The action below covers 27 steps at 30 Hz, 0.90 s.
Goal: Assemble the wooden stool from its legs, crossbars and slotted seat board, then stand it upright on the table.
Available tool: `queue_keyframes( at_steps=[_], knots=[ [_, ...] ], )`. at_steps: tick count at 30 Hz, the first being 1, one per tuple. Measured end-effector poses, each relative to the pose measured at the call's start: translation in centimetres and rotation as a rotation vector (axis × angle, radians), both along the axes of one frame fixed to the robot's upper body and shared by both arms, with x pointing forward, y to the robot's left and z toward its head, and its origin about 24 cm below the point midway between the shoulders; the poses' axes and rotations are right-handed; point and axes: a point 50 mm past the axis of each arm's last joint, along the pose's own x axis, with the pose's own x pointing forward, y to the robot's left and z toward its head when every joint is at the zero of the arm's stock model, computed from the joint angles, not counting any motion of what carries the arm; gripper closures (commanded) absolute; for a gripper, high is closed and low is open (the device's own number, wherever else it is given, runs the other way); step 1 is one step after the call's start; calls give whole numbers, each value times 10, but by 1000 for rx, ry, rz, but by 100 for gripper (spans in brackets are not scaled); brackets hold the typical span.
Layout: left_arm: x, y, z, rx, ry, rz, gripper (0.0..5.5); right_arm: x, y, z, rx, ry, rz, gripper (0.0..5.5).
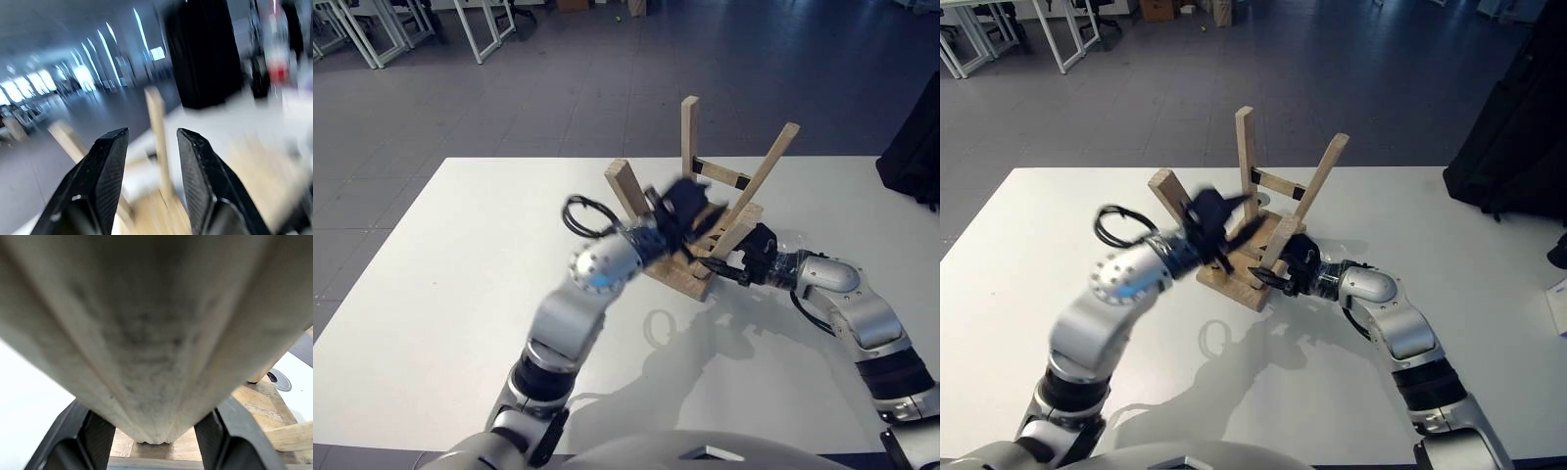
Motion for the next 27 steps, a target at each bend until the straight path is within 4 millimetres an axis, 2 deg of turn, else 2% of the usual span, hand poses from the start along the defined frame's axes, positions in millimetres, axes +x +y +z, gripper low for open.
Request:
queue_keyframes(
  at_steps=[1, 3, 5, 6, 8, 9, 10, 11, 12, 13, 15, 16, 17, 18, 19, 22, 25, 26, 27],
  knots=[
    [6, 19, 19, -65, -60, 72, 367, 0, -1, 0, 3, 0, 4, 348],
    [17, 65, 43, -144, -134, 268, 367, -1, -3, 0, 0, 4, 19, 348],
    [25, 126, 51, -198, -163, 521, 367, -4, -8, 2, -20, 0, 57, 348],
    [26, 165, 50, -222, -165, 687, 367, -6, -11, 3, -38, -6, 86, 348],
    [24, 210, 39, -228, -149, 864, 367, -7, -14, 3, -41, -5, 103, 348],
    [24, 228, 23, -200, -111, 938, 367, -7, -16, 3, -44, -5, 114, 348],
    [24, 242, -3, -151, -42, 1019, 367, -7, -16, 4, -45, -3, 117, 348],
    [24, 247, -24, -105, 19, 1051, 367, -7, -16, 4, -46, -4, 117, 348],
    [26, 244, -42, -53, 68, 1052, 367, -8, -17, 4, -47, -3, 118, 348],
    [30, 229, -66, 54, 135, 983, 367, -8, -17, 4, -49, -4, 119, 348],
    [35, 184, -102, 201, 233, 765, 367, -8, -17, 5, -48, -6, 121, 348],
    [34, 152, -121, 234, 267, 627, 367, -8, -17, 5, -49, -5, 123, 348],
    [32, 112, -134, 225, 278, 474, 367, -8, -17, 5, -51, -5, 125, 348],
    [26, 71, -140, 189, 271, 322, 367, -8, -17, 5, -52, -6, 127, 348],
    [20, 40, -142, 150, 266, 243, 367, -8, -21, 5, -70, 2, 127, 348],
    [5, 31, -153, 230, 300, 196, 367, -9, -30, 8, -94, 17, 135, 348],
    [-23, 29, -183, 408, 412, -8, 367, -9, -29, 9, -95, 16, 142, 348],
    [-30, 34, -187, 455, 422, -59, 367, -8, -28, 8, -96, 18, 146, 348],
    [-32, 50, -192, 521, 455, -59, 367, -8, -27, 9, -98, 17, 152, 348]
  ],
)
